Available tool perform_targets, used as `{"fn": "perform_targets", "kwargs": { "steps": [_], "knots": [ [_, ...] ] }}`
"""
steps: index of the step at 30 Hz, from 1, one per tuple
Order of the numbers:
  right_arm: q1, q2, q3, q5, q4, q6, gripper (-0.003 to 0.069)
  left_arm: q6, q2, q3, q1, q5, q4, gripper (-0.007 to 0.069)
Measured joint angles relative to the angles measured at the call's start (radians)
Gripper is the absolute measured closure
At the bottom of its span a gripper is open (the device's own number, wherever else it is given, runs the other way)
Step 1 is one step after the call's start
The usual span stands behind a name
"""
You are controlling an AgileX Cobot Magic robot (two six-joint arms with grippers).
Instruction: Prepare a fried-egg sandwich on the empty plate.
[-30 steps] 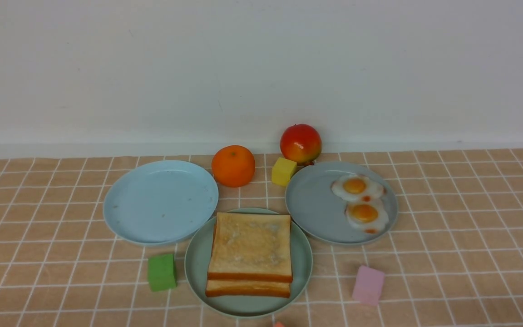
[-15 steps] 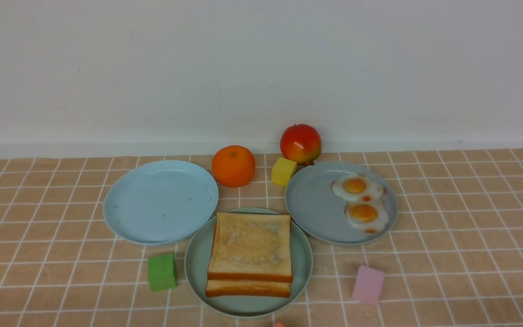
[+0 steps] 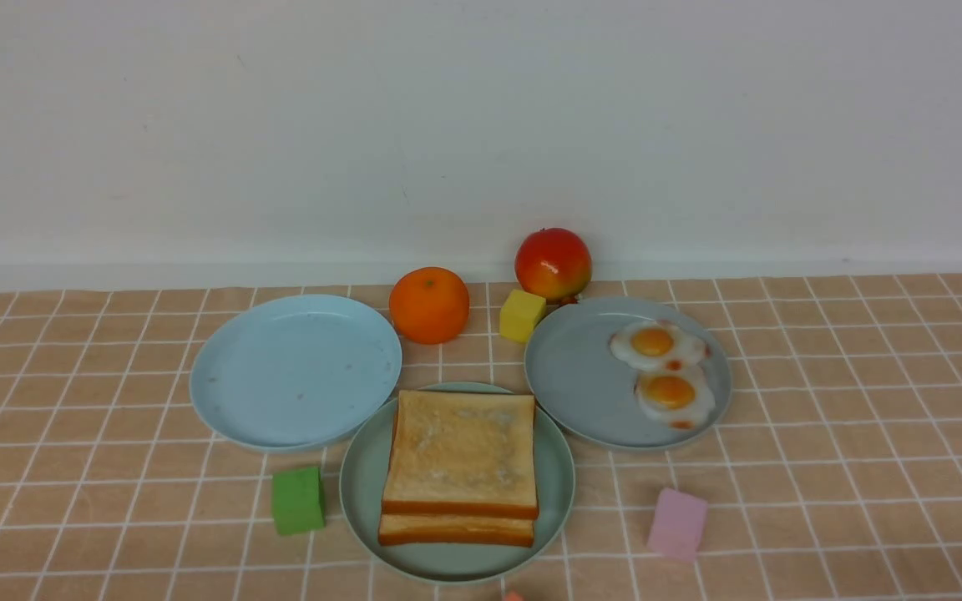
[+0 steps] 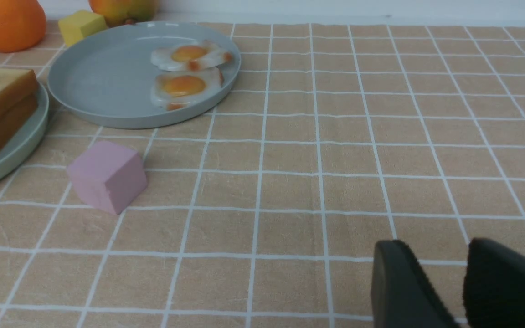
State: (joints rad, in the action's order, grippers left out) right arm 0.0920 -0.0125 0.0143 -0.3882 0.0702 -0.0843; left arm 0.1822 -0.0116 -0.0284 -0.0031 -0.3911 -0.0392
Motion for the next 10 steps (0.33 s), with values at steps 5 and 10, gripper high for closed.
{"fn": "perform_targets", "kwargs": {
  "steps": [5, 10],
  "knots": [
    [0.000, 0.000, 0.000, 0.000, 0.000, 0.000, 0.0419, 0.000, 0.000, 0.000, 0.000, 0.000, 0.000, 0.0550],
    [0.000, 0.000, 0.000, 0.000, 0.000, 0.000, 0.0419, 0.000, 0.000, 0.000, 0.000, 0.000, 0.000, 0.0543]
  ]
}}
